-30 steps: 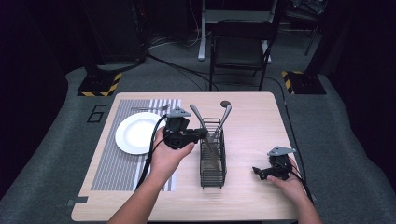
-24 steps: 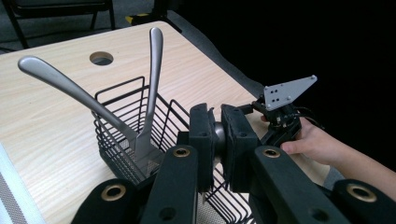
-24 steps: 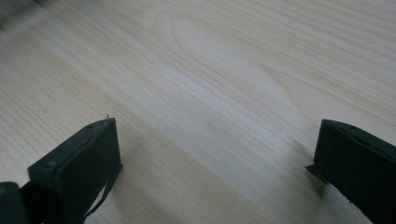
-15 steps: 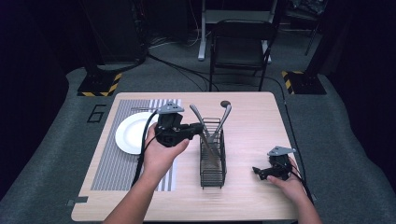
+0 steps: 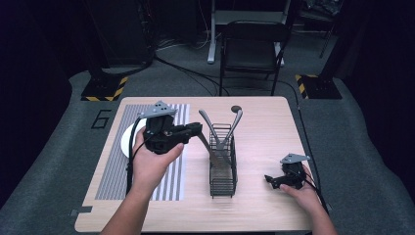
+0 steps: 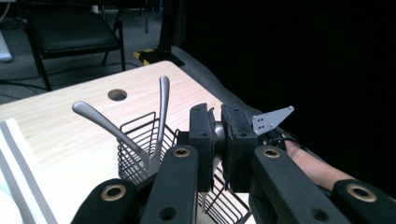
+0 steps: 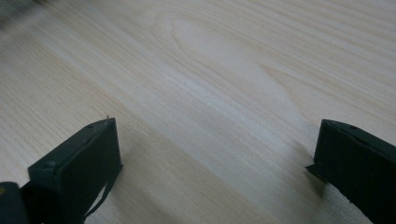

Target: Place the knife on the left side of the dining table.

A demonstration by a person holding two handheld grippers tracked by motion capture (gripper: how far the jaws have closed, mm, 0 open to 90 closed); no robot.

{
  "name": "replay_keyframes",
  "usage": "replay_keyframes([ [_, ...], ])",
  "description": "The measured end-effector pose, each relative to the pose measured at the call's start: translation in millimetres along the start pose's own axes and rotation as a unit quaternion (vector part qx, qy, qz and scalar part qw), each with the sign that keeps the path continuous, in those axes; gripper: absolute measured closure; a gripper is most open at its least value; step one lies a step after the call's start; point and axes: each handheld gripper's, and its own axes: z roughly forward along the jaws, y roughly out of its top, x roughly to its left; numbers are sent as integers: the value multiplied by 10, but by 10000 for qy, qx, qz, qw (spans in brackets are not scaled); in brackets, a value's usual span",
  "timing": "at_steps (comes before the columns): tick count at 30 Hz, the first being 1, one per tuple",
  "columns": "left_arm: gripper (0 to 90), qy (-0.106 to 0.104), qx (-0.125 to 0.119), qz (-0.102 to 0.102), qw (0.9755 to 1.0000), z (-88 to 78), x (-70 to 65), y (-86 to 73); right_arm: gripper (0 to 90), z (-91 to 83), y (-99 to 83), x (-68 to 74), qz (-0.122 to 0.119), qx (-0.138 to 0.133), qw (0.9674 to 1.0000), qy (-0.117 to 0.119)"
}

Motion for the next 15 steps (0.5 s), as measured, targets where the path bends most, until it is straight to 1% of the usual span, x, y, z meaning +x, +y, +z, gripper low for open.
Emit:
replay_keyframes([
  [3,835,-23,-57,17,10000,-84,-10,27,0,0,0,0,0,0,10000,0],
  [6,836,1,-147,51,9999,-156,-20,50,0,0,0,0,1,0,10000,-1],
  [9,835,12,-176,61,9998,-219,-21,70,0,1,0,-1,-7,-6,10000,4],
  [13,836,57,-256,62,9996,-275,-3,86,0,0,0,0,0,1,10000,1],
  [15,835,57,-248,32,9997,-297,4,86,0,0,0,0,1,1,10000,1],
])
